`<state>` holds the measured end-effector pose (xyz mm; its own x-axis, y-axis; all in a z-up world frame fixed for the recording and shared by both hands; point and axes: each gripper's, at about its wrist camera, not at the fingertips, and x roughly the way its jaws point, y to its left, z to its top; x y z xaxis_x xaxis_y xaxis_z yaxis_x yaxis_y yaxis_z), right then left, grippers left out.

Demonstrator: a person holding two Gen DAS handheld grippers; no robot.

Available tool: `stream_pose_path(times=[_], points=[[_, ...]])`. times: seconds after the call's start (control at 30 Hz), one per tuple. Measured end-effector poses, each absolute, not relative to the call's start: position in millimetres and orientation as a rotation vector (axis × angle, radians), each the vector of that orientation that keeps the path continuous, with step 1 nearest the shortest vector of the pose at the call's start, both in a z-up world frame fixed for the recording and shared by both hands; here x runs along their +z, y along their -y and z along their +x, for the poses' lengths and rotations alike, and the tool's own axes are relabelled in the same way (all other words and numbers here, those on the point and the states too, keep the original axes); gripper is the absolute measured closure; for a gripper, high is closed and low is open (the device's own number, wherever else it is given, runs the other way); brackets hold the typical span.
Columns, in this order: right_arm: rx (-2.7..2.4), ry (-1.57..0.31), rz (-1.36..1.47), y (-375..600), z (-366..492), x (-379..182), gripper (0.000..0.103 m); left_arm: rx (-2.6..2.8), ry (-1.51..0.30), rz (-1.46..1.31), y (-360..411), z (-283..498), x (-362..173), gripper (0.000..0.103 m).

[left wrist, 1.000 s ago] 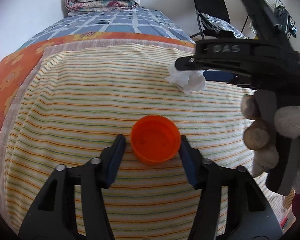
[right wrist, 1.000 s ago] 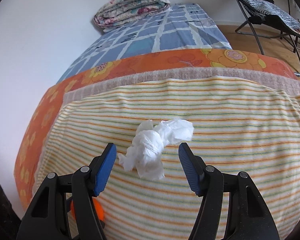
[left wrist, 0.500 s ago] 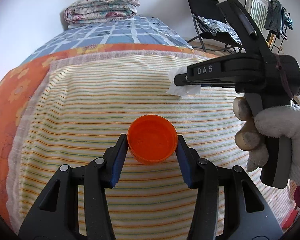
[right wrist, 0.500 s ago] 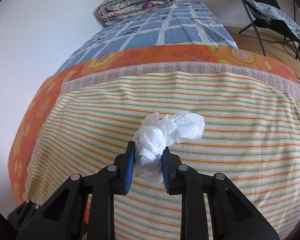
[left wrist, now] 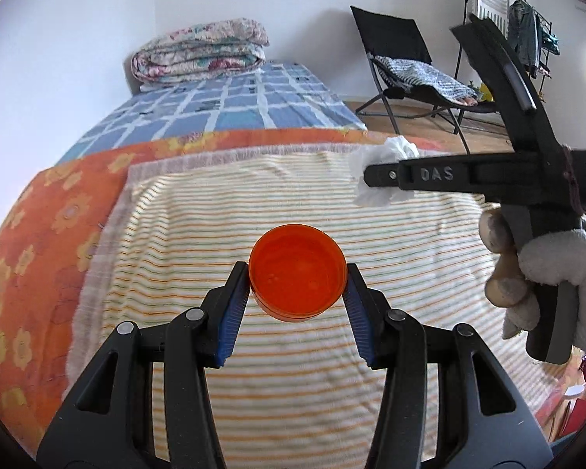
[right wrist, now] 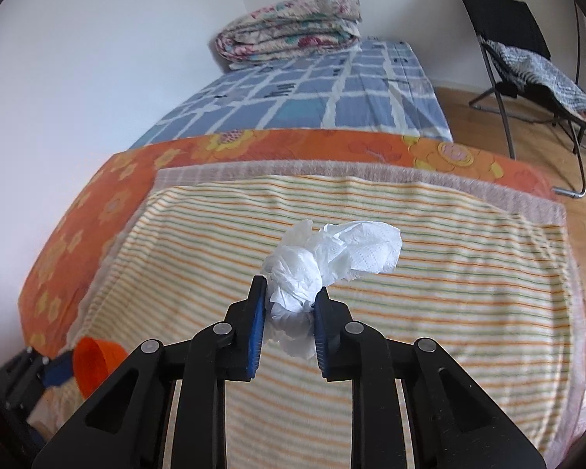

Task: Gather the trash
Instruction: 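Lift the cap and tissue and carry both over the blue basket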

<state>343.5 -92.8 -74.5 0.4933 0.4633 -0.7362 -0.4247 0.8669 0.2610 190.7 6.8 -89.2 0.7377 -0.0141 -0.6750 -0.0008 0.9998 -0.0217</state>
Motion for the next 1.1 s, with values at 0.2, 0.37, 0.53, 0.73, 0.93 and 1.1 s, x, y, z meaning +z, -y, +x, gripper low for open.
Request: stream_pose_path(times=[0.2,0.37,0.53,0.73,0.93,1.1], points=[[0.563,-0.869,0.019,104,306,-44,0.083,0.003,-0.702,-0.007,-5,154,-57,0.054],[0.596,-0.839,-0.007,114,266,-21,0.083,0.005,-0.667,0.014,0,120,-34,0.054],[0.629,-0.826,-0.028,124,222,-5,0.083,-0.001,-0.647,0.039,8,86,-20,0.054],[0.669,-0.828,-0.032,139,170,3,0.083,-0.01,-0.652,0.037,12,47,-16,0.054],[0.698,-0.819,-0.075,150,120,4,0.083,-0.011,-0.668,0.03,17,15,-20,0.054],[0.722,-0.817,-0.112,157,79,-2,0.083,-0.022,-0.704,0.01,21,-7,-33,0.054]])
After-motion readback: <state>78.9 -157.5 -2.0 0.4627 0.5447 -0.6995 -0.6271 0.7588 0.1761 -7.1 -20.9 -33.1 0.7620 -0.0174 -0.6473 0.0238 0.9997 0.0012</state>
